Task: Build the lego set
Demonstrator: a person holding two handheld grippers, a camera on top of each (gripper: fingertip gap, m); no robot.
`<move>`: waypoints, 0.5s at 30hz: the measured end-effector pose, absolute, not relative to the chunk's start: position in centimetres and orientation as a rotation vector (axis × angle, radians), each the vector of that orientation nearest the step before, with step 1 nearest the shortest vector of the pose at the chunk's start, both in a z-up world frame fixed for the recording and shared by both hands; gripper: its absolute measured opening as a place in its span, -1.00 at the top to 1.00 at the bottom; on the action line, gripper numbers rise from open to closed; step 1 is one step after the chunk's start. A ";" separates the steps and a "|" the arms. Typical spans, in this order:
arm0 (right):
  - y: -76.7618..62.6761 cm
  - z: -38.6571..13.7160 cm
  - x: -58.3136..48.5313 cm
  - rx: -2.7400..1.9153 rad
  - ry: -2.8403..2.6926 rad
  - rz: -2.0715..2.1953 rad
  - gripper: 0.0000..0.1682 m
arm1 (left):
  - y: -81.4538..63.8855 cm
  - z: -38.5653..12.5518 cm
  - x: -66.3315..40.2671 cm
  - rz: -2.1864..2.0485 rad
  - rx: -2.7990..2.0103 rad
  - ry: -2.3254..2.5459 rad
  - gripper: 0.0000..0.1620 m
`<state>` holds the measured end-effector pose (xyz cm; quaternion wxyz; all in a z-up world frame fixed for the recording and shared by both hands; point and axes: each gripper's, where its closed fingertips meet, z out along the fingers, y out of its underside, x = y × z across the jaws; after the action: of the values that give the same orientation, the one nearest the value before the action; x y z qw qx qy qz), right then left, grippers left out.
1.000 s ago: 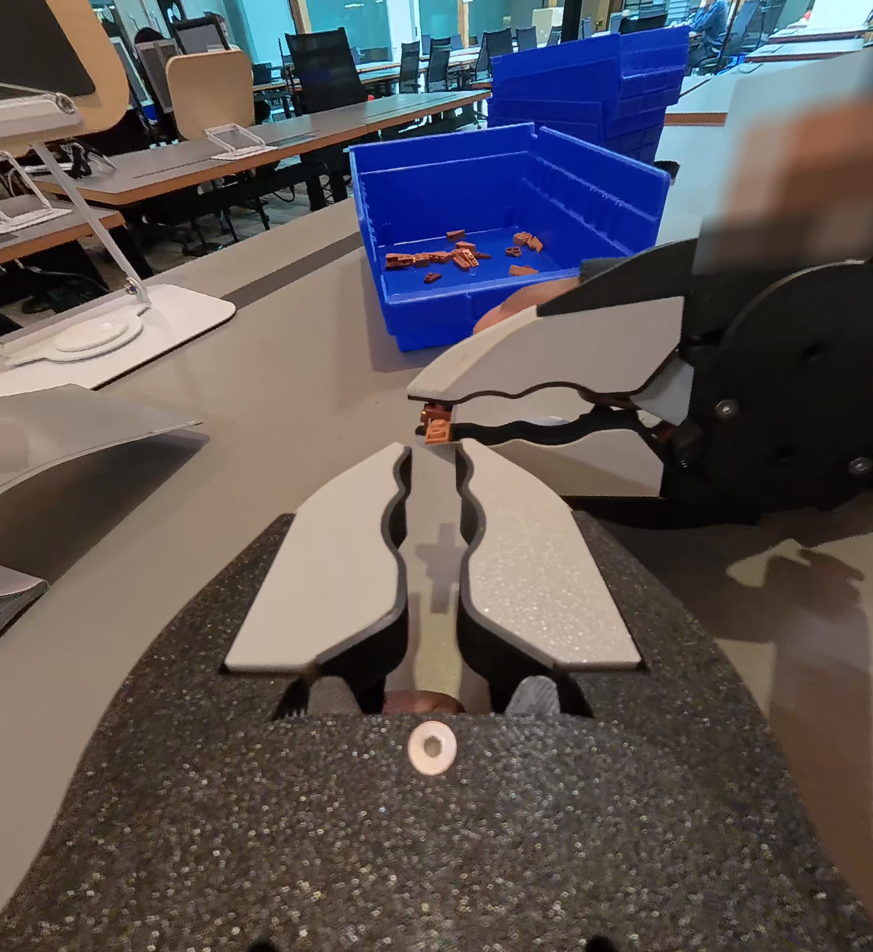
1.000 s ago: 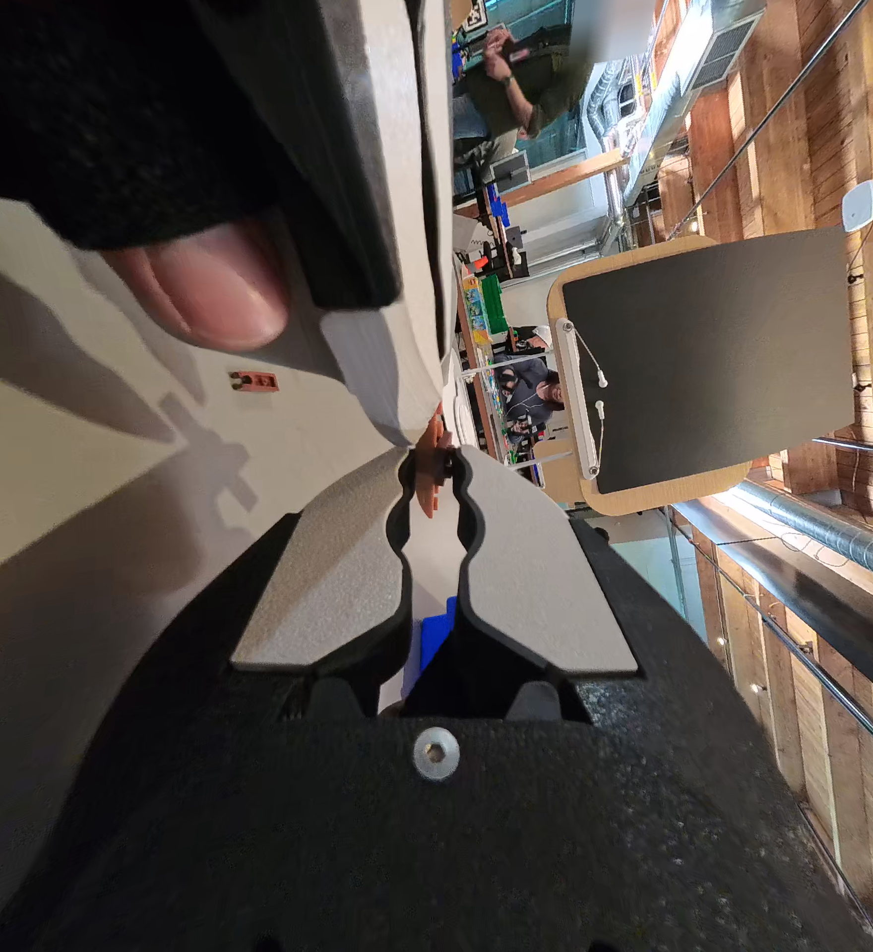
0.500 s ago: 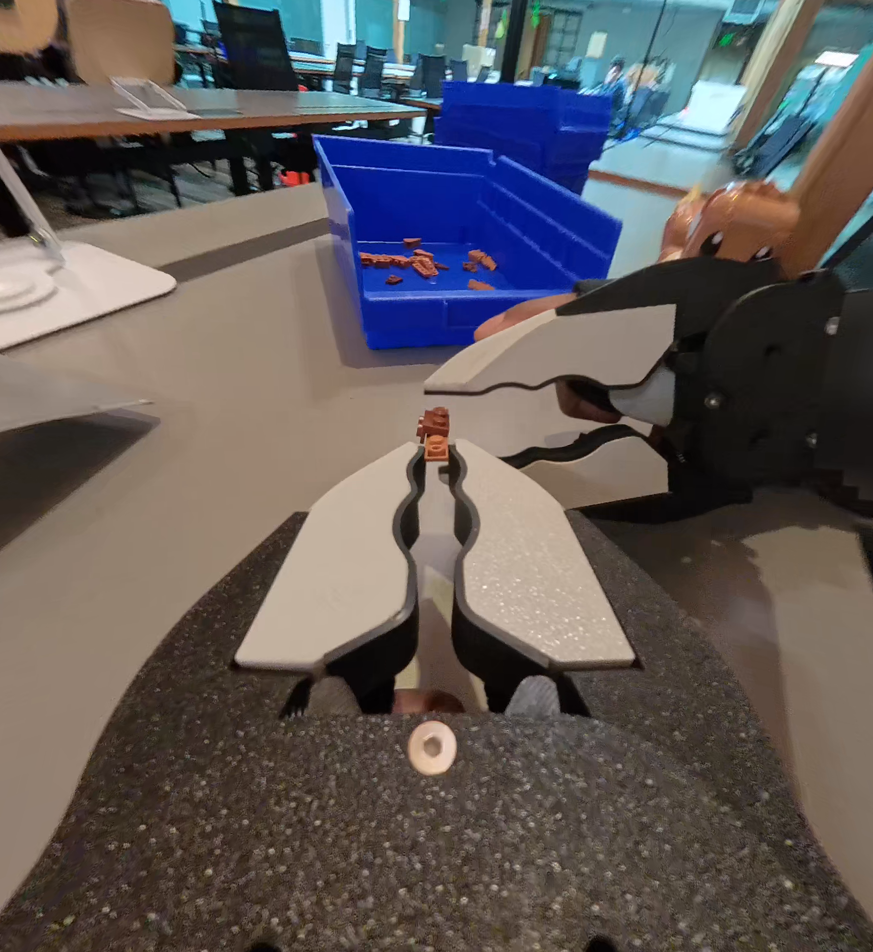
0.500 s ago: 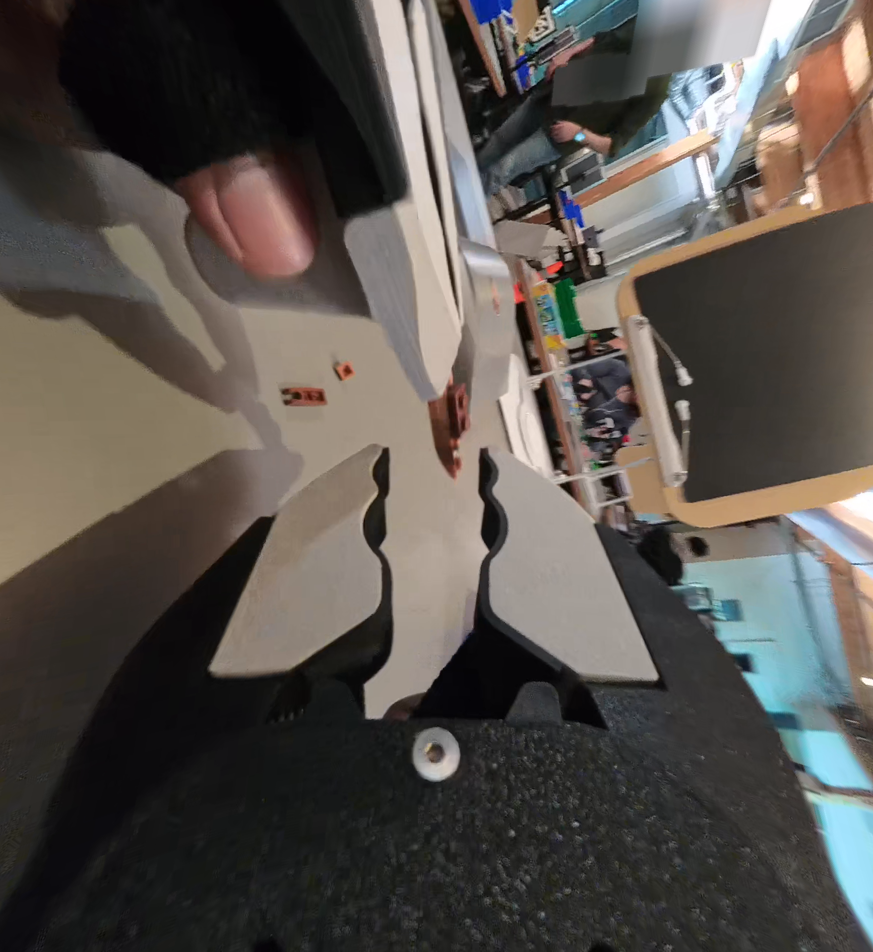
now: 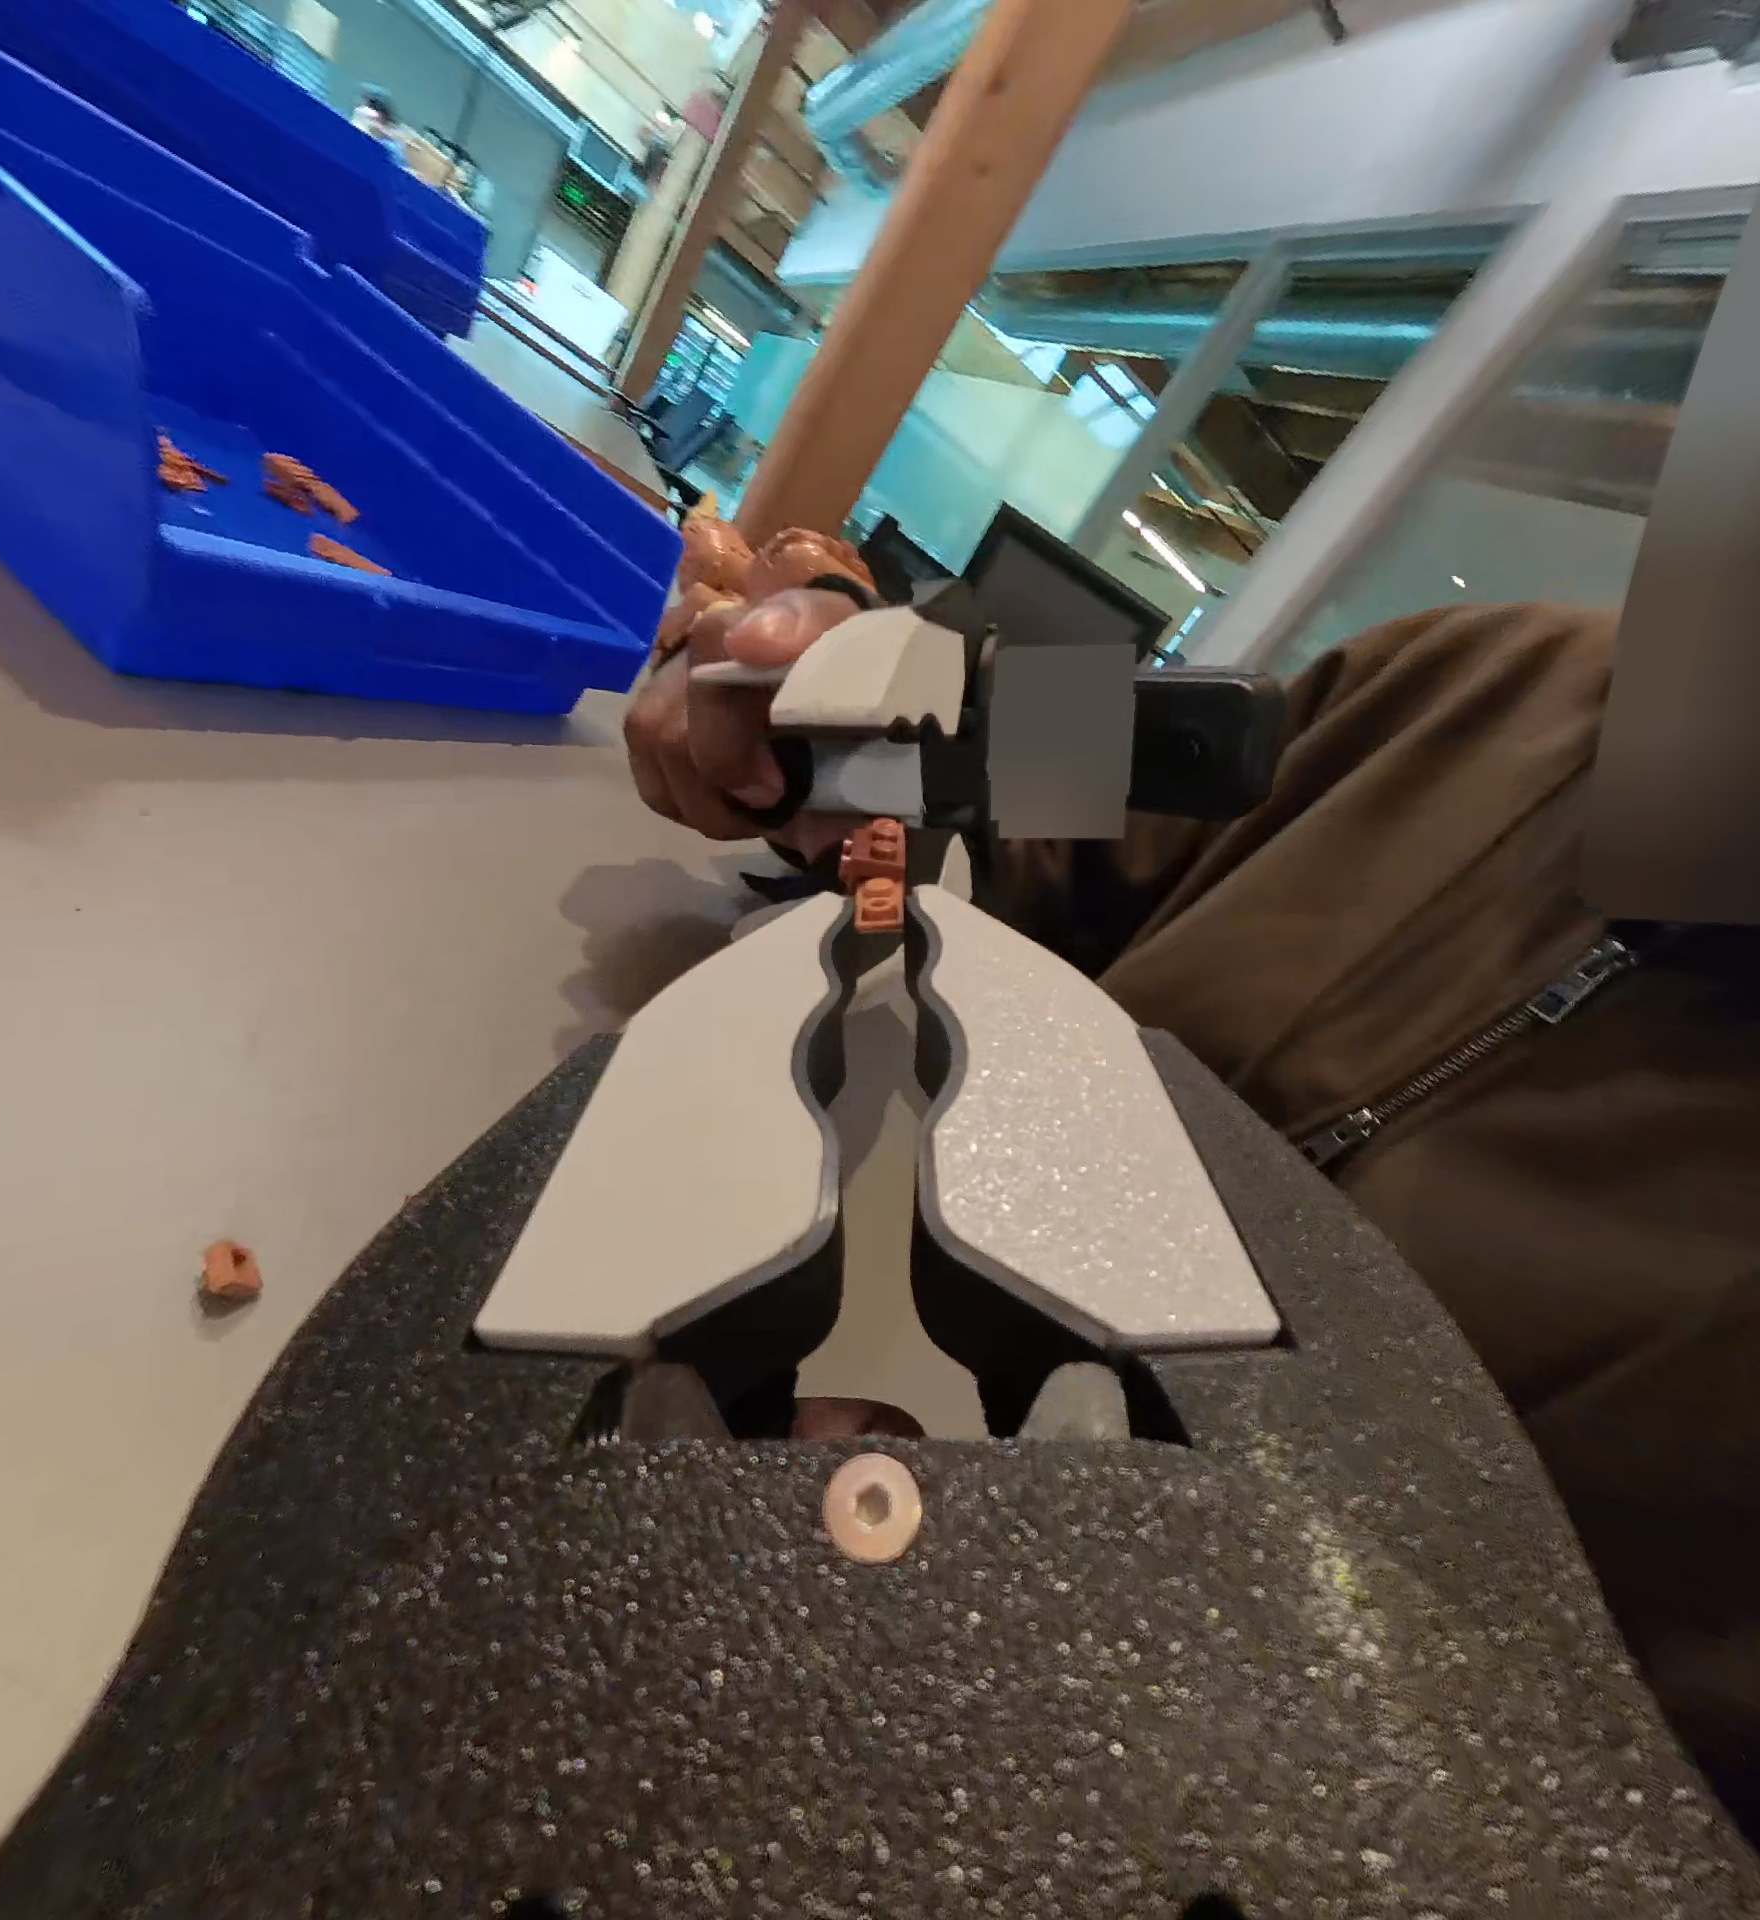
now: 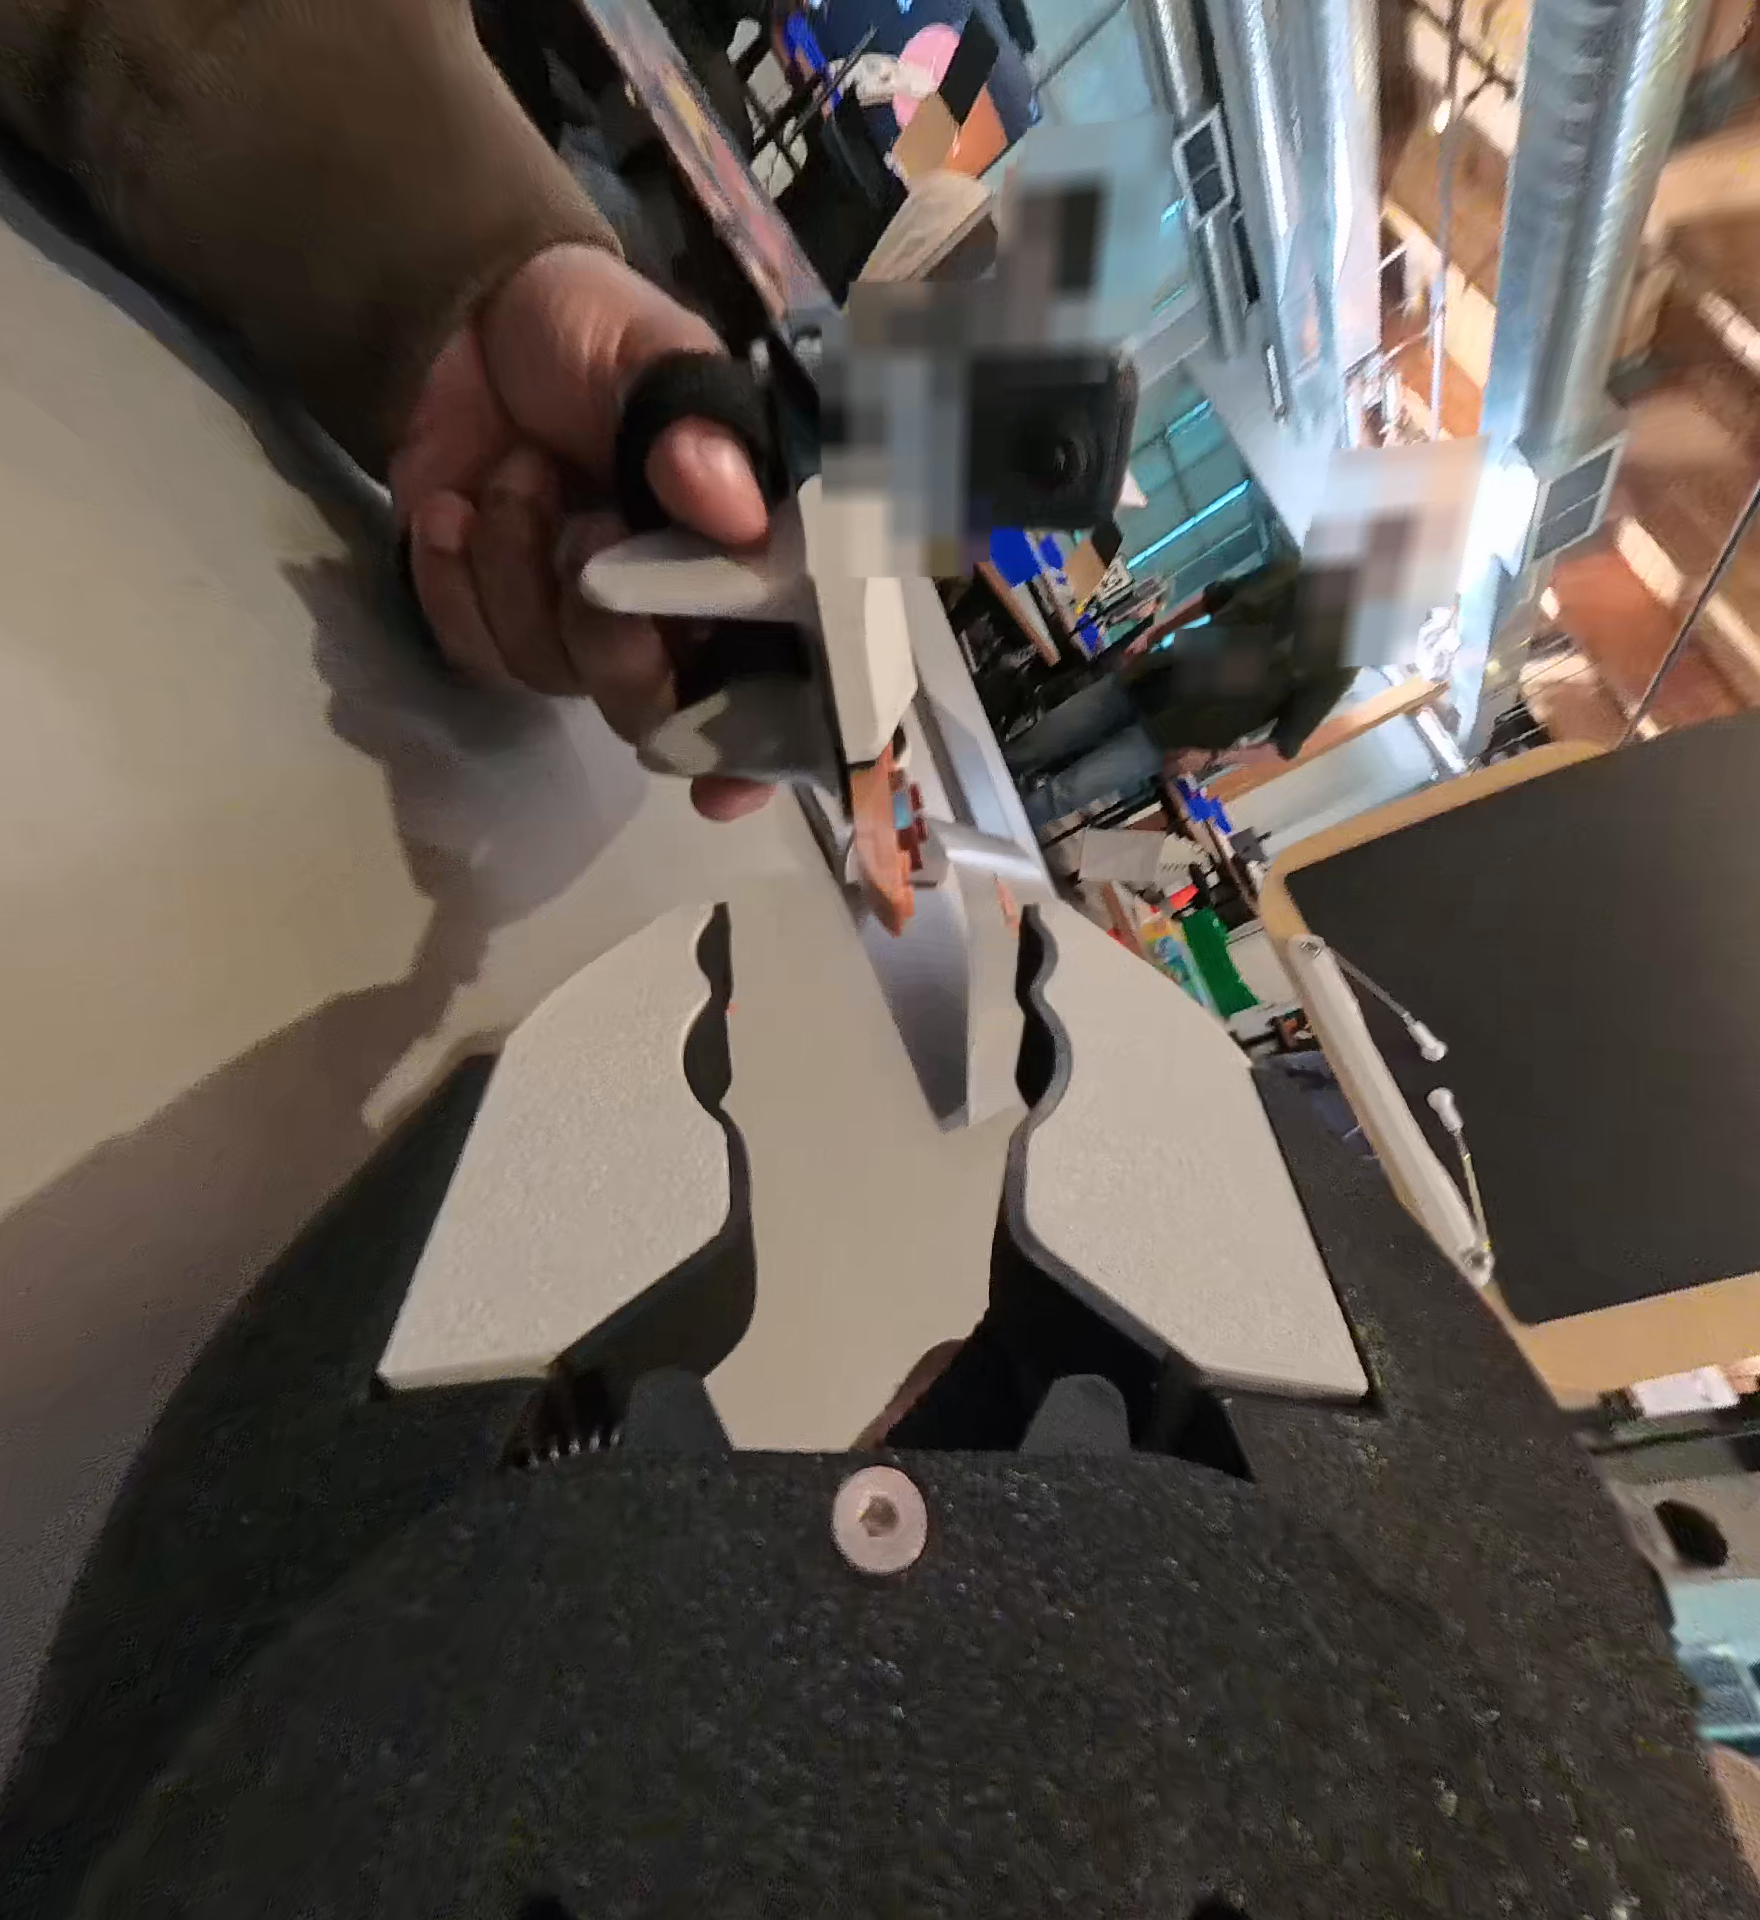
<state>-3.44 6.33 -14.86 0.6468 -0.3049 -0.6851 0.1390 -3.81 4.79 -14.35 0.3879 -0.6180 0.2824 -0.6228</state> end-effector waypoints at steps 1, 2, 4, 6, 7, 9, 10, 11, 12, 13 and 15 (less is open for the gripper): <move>6.2 -14.5 -3.5 -0.667 -1.546 0.319 0.39 | 4.6 -14.3 -3.7 -1.597 -1.561 0.747 0.90; 6.2 -14.0 -3.6 -0.644 -1.525 0.314 0.44 | 4.5 -14.3 -3.5 -1.603 -1.556 0.769 0.90; 6.0 -13.7 -3.6 -0.607 -1.512 0.313 0.49 | 4.3 -14.4 -3.2 -1.601 -1.558 0.797 0.90; 5.7 -13.7 -3.7 -0.580 -1.526 0.322 0.59 | 4.2 -14.5 -3.1 -1.593 -1.554 0.807 0.90; 5.5 -13.8 -3.7 -0.568 -1.534 0.332 0.61 | 4.2 -14.5 -3.1 -1.591 -1.554 0.807 0.90; 5.3 -13.8 -3.8 -0.554 -1.541 0.340 0.70 | 4.2 -14.5 -3.2 -1.588 -1.553 0.803 0.90; 5.1 -13.9 -3.9 -0.548 -1.552 0.349 0.74 | 4.2 -14.5 -3.2 -1.587 -1.553 0.801 0.90; 5.0 -14.0 -3.9 -0.543 -1.558 0.351 0.82 | 4.2 -14.5 -3.2 -1.585 -1.552 0.799 0.90; 5.0 -14.1 -3.9 -0.543 -1.562 0.346 0.85 | 4.2 -14.5 -3.2 -1.582 -1.553 0.799 0.90; 5.0 -14.1 -3.9 -0.544 -1.565 0.347 0.85 | 4.2 -14.5 -3.2 -1.577 -1.553 0.800 0.90; 5.0 -14.2 -3.8 -0.551 -1.577 0.353 0.85 | 4.3 -14.6 -3.1 -1.556 -1.559 0.805 0.90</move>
<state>-3.83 5.01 -14.22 0.6571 -0.2432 -0.6963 0.1558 -3.10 4.26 -14.62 0.3878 -0.6128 0.3165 -0.6116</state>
